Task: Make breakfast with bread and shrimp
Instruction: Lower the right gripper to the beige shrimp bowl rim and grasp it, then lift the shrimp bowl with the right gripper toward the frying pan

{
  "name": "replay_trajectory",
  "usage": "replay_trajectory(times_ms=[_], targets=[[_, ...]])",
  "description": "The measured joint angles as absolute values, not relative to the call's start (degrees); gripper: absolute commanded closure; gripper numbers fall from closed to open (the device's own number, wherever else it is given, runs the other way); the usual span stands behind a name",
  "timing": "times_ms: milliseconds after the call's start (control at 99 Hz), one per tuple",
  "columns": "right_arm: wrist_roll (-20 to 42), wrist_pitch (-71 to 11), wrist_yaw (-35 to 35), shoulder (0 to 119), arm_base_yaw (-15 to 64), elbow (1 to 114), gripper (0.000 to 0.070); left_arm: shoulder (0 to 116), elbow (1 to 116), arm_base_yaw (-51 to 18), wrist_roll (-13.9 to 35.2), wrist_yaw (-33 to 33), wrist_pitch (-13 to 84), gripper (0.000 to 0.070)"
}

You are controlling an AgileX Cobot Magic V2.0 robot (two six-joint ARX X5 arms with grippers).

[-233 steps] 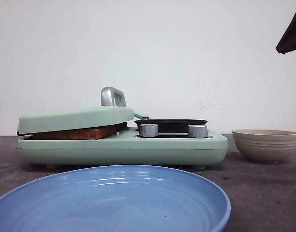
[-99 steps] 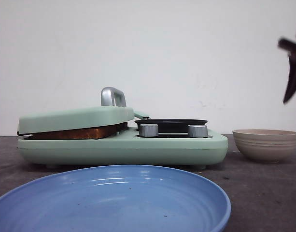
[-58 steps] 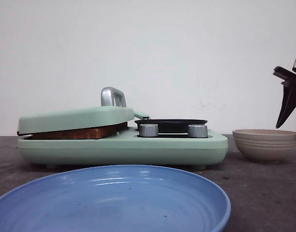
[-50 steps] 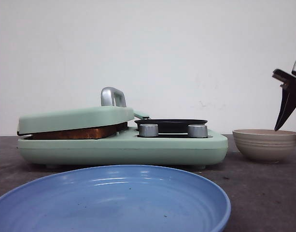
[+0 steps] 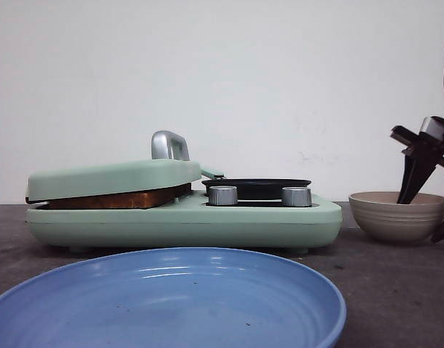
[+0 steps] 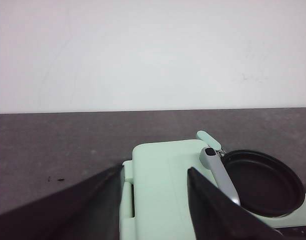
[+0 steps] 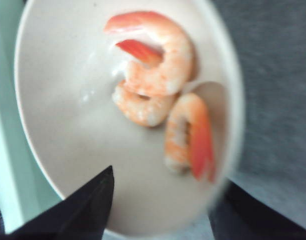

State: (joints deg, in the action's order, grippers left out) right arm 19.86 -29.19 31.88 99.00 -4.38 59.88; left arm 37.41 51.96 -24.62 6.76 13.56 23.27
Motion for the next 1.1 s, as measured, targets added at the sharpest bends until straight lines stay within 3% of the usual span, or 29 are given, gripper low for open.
replay_trajectory(times_ms=[101,242,363,717,1101], targets=[[20.05,-28.67,31.44,99.22,-3.66,59.88,0.0394,37.45,51.96,-24.62,6.76,13.56,23.24,0.0466],[20.40,-27.88,31.38,99.22,-3.31,59.88,0.0580,37.43,51.96,-24.62,6.76,13.56,23.24,0.0467],[20.47,-27.88,31.14,99.22,-3.33,59.88,0.0699,37.45,51.96,-24.62,6.76,13.56,23.24,0.0467],[20.86,-27.11,31.62,99.26,-4.10,59.88,0.0698,37.45,51.96,-24.62,6.76,13.56,22.94,0.0467],[20.88,-25.52,37.19,98.80,-4.80,63.09,0.0698,37.45,51.96,-24.62,6.79,13.56,22.92,0.0467]])
